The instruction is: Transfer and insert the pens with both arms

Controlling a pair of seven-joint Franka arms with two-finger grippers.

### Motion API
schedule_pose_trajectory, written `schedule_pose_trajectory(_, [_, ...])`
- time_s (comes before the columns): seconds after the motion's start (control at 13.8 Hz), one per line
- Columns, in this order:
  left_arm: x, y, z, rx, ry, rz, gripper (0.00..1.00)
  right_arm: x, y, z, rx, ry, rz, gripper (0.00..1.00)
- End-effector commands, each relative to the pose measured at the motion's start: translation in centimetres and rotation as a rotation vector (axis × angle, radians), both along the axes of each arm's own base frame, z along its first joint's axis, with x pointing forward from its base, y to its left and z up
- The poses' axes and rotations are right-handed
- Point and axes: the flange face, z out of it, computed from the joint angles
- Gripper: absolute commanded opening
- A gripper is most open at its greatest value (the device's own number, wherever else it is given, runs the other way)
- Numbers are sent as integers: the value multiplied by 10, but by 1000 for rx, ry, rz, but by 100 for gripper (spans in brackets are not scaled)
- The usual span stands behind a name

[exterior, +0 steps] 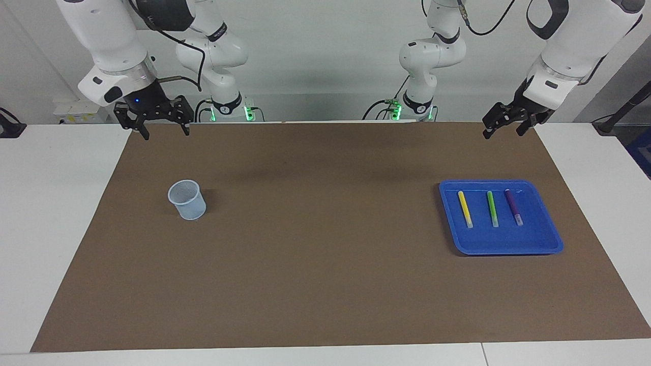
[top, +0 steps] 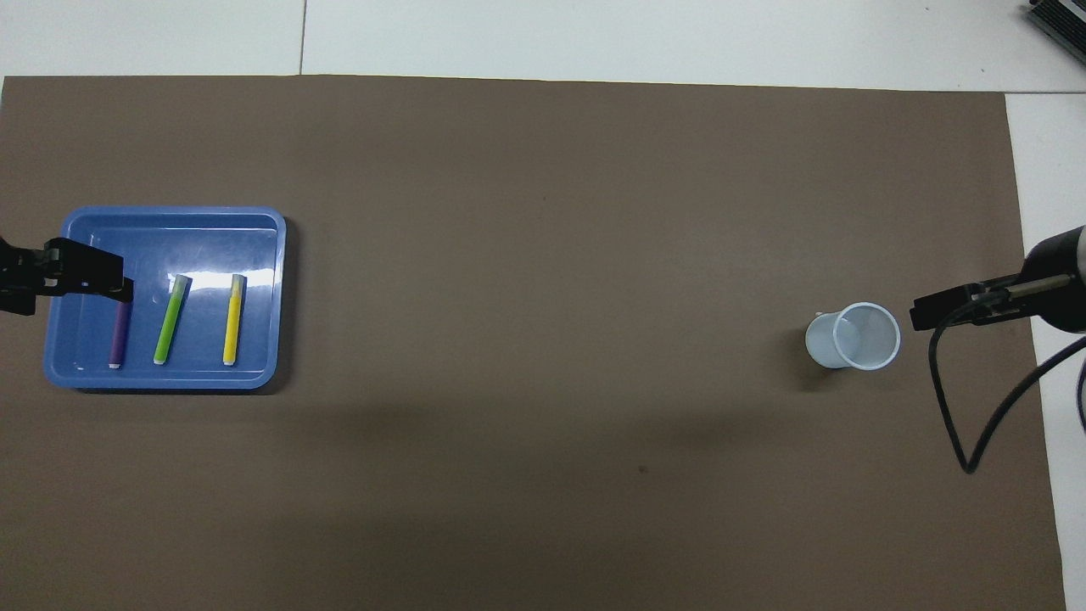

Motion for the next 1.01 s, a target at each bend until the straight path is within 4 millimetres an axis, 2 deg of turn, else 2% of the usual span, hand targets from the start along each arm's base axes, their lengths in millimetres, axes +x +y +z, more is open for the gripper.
schedule_pose_trajectory(0.0, [-7,-2,-3,-9,-17,3,100,-6,-1,2,23,-1,-11,100])
schedule_pose_trajectory(0.43, [-10,1,-9,-6,-33,17,100,-6,-1,2,23,-1,-11,100])
schedule_pose_trajectory(0.94, [-15,10,-52,0,-64,43,100,-6,-1,2,23,-1,-11,100])
